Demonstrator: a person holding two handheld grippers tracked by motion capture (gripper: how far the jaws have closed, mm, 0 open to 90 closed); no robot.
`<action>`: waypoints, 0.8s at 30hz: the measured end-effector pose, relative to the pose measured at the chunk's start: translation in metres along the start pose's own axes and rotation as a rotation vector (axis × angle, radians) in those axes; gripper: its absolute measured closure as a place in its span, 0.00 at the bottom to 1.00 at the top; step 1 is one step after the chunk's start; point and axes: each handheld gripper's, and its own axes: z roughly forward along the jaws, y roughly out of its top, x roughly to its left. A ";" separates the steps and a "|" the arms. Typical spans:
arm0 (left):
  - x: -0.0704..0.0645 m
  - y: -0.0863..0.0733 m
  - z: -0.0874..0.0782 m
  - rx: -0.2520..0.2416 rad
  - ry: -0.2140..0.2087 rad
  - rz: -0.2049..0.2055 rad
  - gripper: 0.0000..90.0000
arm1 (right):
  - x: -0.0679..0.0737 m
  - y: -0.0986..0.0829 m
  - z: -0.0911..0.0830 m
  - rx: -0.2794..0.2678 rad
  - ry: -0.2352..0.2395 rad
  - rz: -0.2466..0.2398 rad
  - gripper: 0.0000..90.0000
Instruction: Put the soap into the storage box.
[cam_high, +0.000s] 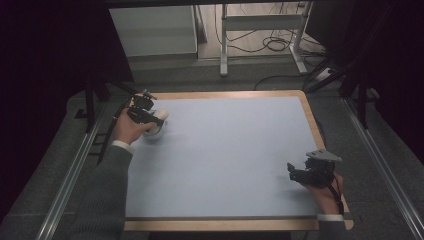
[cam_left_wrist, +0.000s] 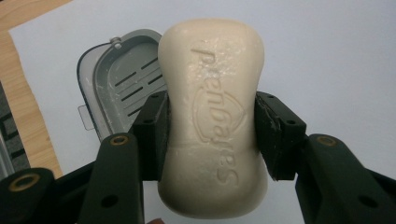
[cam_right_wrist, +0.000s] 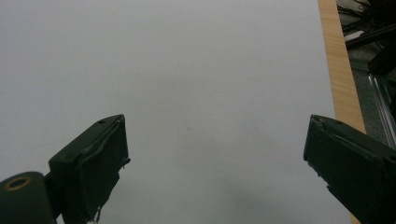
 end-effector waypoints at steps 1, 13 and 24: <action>0.000 0.000 0.000 0.000 0.000 0.000 0.55 | 0.000 0.000 0.000 0.000 0.000 0.000 0.07; 0.012 0.002 0.015 0.005 0.021 -0.055 0.55 | -0.001 -0.001 0.000 0.002 -0.003 -0.001 0.07; 0.020 0.000 0.030 0.032 0.021 -0.081 0.55 | -0.002 -0.001 0.001 0.006 -0.006 -0.001 0.07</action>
